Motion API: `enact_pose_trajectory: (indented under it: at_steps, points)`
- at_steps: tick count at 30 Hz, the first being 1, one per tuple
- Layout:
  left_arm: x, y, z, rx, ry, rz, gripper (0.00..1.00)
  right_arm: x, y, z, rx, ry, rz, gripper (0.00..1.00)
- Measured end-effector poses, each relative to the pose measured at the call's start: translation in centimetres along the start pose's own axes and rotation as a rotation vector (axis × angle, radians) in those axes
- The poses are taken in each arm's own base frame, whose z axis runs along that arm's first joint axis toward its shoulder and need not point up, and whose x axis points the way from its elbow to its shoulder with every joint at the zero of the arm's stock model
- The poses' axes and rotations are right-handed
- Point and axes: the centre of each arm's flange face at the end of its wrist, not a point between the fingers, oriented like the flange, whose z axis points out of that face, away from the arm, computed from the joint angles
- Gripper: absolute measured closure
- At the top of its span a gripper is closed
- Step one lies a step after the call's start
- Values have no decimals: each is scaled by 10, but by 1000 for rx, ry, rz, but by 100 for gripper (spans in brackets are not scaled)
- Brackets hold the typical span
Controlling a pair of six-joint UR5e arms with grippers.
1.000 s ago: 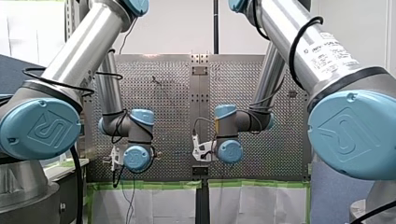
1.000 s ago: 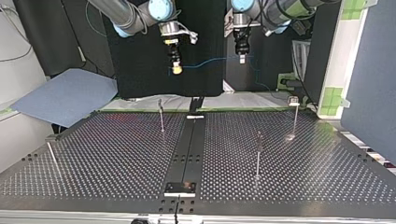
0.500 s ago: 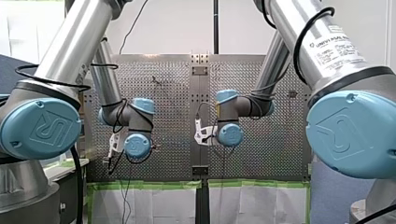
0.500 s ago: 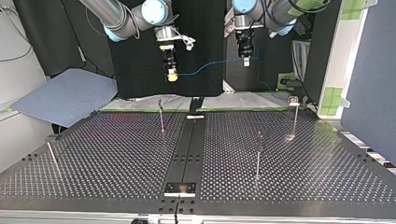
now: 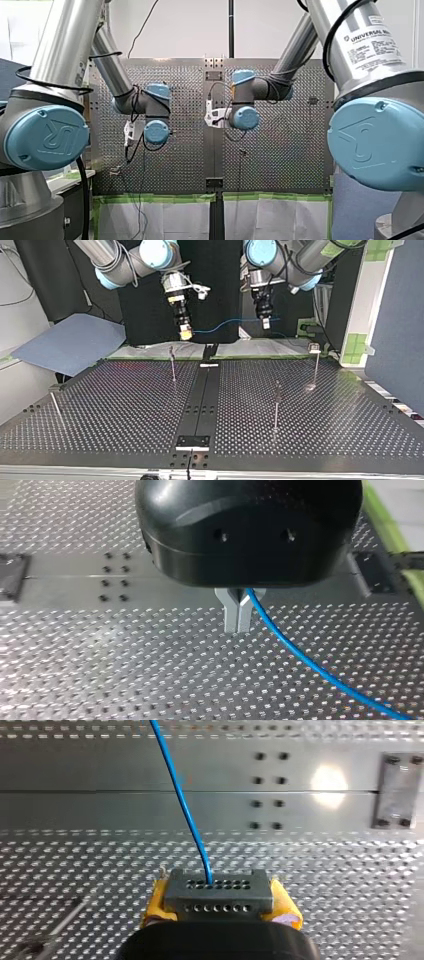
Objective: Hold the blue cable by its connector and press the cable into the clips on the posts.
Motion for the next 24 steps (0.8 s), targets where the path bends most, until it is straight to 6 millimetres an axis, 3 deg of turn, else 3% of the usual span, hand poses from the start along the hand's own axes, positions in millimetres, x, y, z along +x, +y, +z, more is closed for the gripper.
enact_pose_trajectory:
  at_steps: [6,18,24]
  points:
    - [-23,5,7,-35,-16,-16,100,6,2,11,-3,1,4,100]
    - [-79,14,14,-67,-56,-38,100,-15,-14,35,47,-56,-25,100]
    - [-106,22,12,-69,-71,-46,100,-6,-22,47,60,-53,-39,100]
